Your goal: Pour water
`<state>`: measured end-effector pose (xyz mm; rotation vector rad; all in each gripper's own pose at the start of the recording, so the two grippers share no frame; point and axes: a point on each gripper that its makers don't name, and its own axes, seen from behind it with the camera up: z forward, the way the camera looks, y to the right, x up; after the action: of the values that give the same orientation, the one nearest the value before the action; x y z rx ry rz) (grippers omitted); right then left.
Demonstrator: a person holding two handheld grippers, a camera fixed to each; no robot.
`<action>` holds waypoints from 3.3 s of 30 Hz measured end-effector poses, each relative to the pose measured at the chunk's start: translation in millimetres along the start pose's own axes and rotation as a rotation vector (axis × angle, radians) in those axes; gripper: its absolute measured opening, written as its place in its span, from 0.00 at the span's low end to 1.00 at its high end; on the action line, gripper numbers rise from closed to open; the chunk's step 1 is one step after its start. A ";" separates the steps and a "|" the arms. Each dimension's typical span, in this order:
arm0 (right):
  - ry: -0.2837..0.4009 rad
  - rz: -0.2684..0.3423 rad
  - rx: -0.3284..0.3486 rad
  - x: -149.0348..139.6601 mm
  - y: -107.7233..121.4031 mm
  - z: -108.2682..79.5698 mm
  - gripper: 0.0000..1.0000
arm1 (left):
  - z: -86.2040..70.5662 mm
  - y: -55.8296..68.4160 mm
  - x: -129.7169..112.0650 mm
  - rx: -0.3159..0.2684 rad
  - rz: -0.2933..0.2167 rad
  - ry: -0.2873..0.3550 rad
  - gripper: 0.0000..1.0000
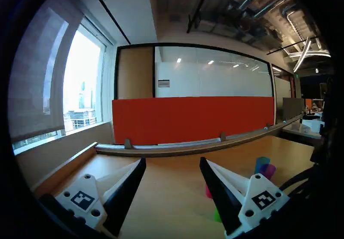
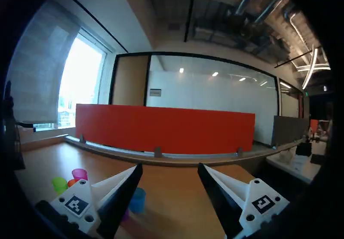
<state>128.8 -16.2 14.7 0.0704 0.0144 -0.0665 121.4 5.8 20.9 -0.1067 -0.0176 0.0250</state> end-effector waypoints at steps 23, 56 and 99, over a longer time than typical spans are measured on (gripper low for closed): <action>-0.115 -0.195 0.240 0.4 -30.5 3.1 1.00 | 8.7 36.2 -4.3 -0.195 0.113 -0.104 0.92; -0.255 -0.300 0.492 -0.4 -59.7 8.6 1.00 | 27.3 62.0 -2.7 -0.367 0.234 -0.204 0.93; -0.389 -0.376 0.657 -14.9 -75.4 25.8 1.00 | 16.1 106.3 -60.8 -0.702 0.299 -0.437 0.93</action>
<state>109.2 -92.1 35.3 0.7107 -0.3859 -0.4596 57.8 111.6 24.6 -0.8045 -0.4488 0.3416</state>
